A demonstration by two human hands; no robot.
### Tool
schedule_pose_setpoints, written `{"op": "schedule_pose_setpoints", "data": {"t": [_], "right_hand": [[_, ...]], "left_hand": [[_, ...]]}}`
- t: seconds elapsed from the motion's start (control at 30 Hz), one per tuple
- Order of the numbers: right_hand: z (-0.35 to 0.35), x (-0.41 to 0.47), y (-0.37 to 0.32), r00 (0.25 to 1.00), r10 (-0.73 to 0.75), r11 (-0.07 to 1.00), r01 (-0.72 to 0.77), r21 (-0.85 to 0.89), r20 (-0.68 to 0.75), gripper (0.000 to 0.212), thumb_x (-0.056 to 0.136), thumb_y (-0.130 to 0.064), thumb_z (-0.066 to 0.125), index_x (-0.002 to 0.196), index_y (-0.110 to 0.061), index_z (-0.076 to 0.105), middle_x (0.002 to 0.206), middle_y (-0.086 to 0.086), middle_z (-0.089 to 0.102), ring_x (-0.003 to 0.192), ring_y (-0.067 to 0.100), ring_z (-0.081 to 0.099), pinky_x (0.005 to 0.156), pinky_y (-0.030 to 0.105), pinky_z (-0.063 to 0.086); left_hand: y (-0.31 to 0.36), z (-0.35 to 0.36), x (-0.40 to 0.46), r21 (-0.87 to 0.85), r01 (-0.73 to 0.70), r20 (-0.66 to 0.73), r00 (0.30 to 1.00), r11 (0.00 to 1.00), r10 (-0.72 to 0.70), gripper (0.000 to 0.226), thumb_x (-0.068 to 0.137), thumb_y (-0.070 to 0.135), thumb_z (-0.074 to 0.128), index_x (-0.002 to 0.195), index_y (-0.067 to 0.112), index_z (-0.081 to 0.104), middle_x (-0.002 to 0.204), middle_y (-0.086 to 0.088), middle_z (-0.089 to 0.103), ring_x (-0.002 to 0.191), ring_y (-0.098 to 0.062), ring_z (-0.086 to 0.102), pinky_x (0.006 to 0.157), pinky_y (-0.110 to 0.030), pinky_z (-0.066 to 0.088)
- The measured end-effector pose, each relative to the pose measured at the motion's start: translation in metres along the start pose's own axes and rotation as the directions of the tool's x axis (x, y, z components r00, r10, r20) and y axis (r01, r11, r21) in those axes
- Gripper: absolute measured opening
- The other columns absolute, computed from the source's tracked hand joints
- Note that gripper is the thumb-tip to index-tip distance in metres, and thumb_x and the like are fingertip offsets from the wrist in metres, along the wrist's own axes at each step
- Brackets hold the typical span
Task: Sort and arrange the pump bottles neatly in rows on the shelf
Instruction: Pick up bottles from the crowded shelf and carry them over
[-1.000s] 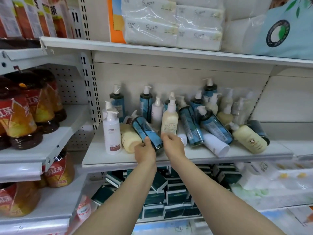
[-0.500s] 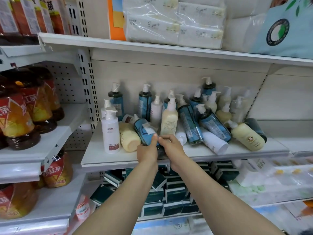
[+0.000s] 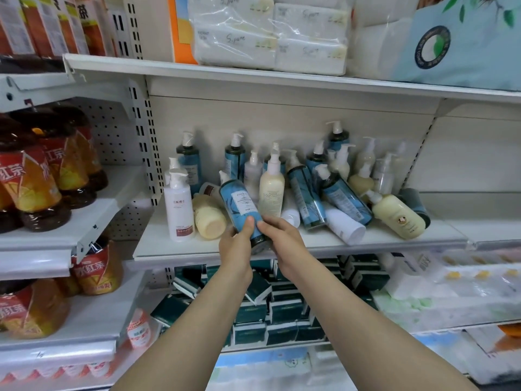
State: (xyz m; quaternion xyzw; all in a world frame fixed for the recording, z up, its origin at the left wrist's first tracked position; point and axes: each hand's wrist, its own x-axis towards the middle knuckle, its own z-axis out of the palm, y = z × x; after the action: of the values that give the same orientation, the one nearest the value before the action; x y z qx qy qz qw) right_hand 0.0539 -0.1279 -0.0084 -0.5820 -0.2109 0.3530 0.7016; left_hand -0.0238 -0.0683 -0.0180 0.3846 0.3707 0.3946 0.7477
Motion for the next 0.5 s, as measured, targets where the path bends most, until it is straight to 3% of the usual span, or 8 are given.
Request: {"op": "schedule_pose_setpoints", "data": {"t": [0.17, 0.3, 0.4, 0.5], "right_hand": [[-0.021, -0.015, -0.015, 0.999, -0.047, 0.999, 0.047, 0.025, -0.002, 0.026, 0.091, -0.010, 0.072, 0.116, -0.014, 0.069, 0.118, 0.010, 0.072, 0.108, 0.023, 0.070, 0.093, 0.035, 0.057], [-0.044, -0.031, -0.031, 0.994, -0.106, 0.993, 0.106, 0.057, 0.004, 0.026, 0.092, -0.009, 0.069, 0.118, -0.013, 0.069, 0.116, 0.009, 0.073, 0.108, 0.026, 0.069, 0.085, 0.032, 0.057], [-0.066, -0.041, -0.043, 0.991, -0.132, 0.988, 0.132, 0.079, -0.012, 0.024, 0.092, -0.010, 0.070, 0.115, -0.018, 0.070, 0.118, 0.011, 0.072, 0.110, 0.030, 0.069, 0.094, 0.043, 0.057], [-0.096, -0.051, -0.056, 0.984, -0.173, 0.983, 0.175, 0.053, -0.038, 0.027, 0.091, -0.010, 0.070, 0.117, -0.019, 0.070, 0.122, 0.011, 0.070, 0.115, 0.030, 0.066, 0.100, 0.047, 0.054]], "left_hand": [[-0.003, 0.012, -0.028, -0.011, -0.053, 0.084, 0.995, 0.999, 0.054, 0.024, 0.092, 0.029, 0.069, 0.113, 0.018, 0.066, 0.107, -0.008, 0.074, 0.103, -0.027, 0.070, 0.096, -0.045, 0.054], [-0.005, 0.032, -0.052, -0.051, -0.063, 0.173, 0.982, 0.997, 0.071, 0.028, 0.097, 0.024, 0.061, 0.123, 0.014, 0.064, 0.110, -0.010, 0.073, 0.101, -0.025, 0.069, 0.084, -0.036, 0.055], [-0.011, 0.052, -0.070, -0.077, -0.050, 0.251, 0.965, 0.996, 0.068, 0.026, 0.099, 0.021, 0.057, 0.124, 0.014, 0.063, 0.112, -0.010, 0.072, 0.097, -0.022, 0.068, 0.078, -0.031, 0.055], [-0.021, 0.078, -0.087, -0.075, -0.038, 0.304, 0.951, 0.996, 0.059, 0.030, 0.100, 0.022, 0.056, 0.128, 0.015, 0.061, 0.115, -0.009, 0.071, 0.104, -0.025, 0.065, 0.086, -0.035, 0.053]]}}
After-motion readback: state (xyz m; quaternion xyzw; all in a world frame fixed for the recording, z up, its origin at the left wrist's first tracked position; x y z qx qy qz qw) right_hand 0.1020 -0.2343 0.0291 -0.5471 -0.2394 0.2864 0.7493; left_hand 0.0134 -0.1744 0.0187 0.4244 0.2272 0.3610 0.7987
